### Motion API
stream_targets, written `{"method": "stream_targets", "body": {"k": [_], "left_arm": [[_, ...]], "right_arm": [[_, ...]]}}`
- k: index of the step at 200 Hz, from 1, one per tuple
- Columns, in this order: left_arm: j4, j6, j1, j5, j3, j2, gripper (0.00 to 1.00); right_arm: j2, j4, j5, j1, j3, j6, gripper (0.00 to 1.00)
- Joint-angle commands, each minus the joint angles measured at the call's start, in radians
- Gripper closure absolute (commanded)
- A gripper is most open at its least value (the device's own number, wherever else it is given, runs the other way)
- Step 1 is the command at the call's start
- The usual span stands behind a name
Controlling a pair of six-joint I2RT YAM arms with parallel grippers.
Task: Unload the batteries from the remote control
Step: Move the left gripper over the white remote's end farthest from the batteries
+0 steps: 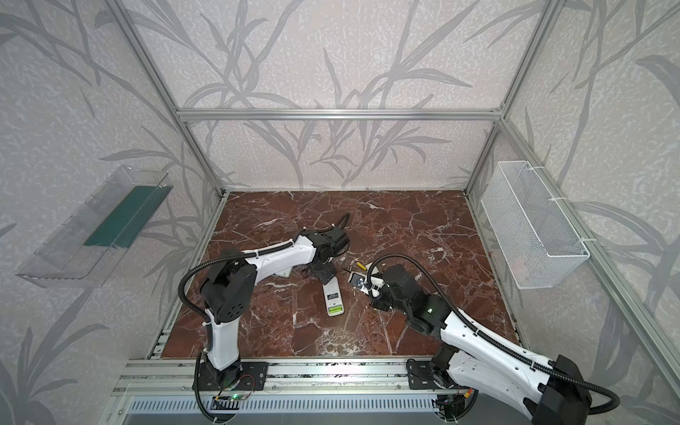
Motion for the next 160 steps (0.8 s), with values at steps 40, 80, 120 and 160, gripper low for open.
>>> {"method": "stream_targets", "body": {"k": [40,80,120,160], "left_arm": [[0.027,-0.036,0.010,0.107,0.056,0.019,0.01],[0.020,-0.213,0.038,0.093,0.023,-0.079,0.01],[-0.018,-0.416,0.041,0.200,-0.028,-0.158,0.01],[-0.027,-0.531,0.010,0.295,-0.113,-0.176,0.01]], "right_arm": [[-0.010,-0.038,0.016,0.006,0.043,0.015,1.00],[-0.023,-0.044,0.038,0.006,0.046,0.024,1.00],[-0.058,-0.052,0.063,0.006,0.053,0.040,1.00],[-0.083,-0.102,0.069,0.006,0.071,0.037,1.00]]}}
